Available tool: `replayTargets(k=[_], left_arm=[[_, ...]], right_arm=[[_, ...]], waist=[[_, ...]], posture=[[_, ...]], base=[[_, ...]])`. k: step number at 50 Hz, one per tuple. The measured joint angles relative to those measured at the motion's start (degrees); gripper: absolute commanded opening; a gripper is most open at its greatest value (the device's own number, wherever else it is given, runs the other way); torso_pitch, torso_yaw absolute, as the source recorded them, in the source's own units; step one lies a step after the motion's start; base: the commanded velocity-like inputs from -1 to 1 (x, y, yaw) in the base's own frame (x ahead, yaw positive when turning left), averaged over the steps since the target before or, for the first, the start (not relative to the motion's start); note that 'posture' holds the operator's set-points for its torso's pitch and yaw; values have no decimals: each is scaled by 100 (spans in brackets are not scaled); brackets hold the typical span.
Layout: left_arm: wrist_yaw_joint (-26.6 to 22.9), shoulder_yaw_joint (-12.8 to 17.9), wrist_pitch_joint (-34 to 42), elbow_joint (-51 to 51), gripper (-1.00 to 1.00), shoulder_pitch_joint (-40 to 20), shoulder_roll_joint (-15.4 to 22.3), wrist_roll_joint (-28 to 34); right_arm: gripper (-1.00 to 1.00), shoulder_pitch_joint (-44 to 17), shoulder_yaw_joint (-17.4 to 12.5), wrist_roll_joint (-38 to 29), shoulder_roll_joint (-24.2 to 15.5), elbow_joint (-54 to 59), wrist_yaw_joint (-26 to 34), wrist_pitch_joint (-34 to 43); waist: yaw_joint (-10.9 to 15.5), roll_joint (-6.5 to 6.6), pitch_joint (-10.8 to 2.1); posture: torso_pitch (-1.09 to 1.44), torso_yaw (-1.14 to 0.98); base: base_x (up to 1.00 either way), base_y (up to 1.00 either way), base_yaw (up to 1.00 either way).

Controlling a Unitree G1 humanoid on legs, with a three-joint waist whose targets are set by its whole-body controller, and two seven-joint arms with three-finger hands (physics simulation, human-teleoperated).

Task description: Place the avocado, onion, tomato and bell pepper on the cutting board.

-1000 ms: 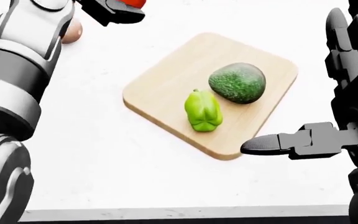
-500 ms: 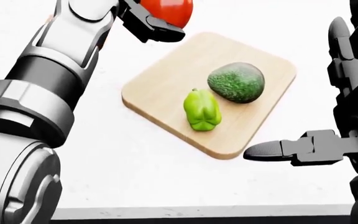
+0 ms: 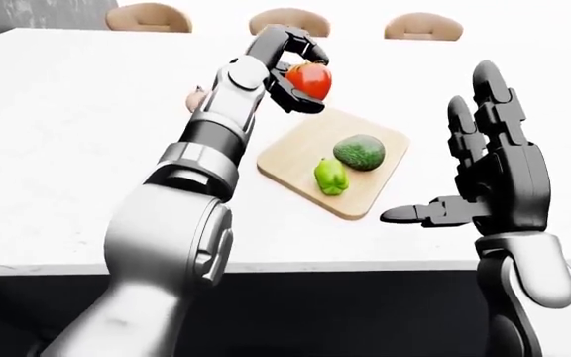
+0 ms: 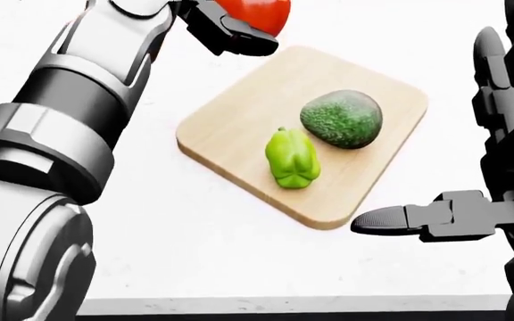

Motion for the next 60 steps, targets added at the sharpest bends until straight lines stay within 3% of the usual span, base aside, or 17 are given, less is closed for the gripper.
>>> replayTargets(k=[10,23,37,48,60], left_arm=[[69,125,79,-37,-78,-449,208,-83],[67,184,199,27,-83,-679,336,-59],[59,178,161,8,-87,-775,394,-4],[49,168,153,27,-91,-782,378,55],[40,199,111,28,-86,-828,365,61]], right_arm=[[100,32,-27,12,-2,49,5,-59],[100,20,-52,25,-18,-61,7,17],[100,-580,-236,204,-267,-929,-93,999],[100,-601,-276,328,-361,-857,-142,1098],[100,-491,-316,374,-367,-950,-151,1096]], waist=[[1,10,67],[1,10,362],[17,5,714],[14,27,966],[-2,48,1139]], posture=[[4,0],[12,0],[23,0],[32,0],[35,0]], base=[[0,0,0],[0,0,0],[0,0,0],[0,0,0],[0,0,0]])
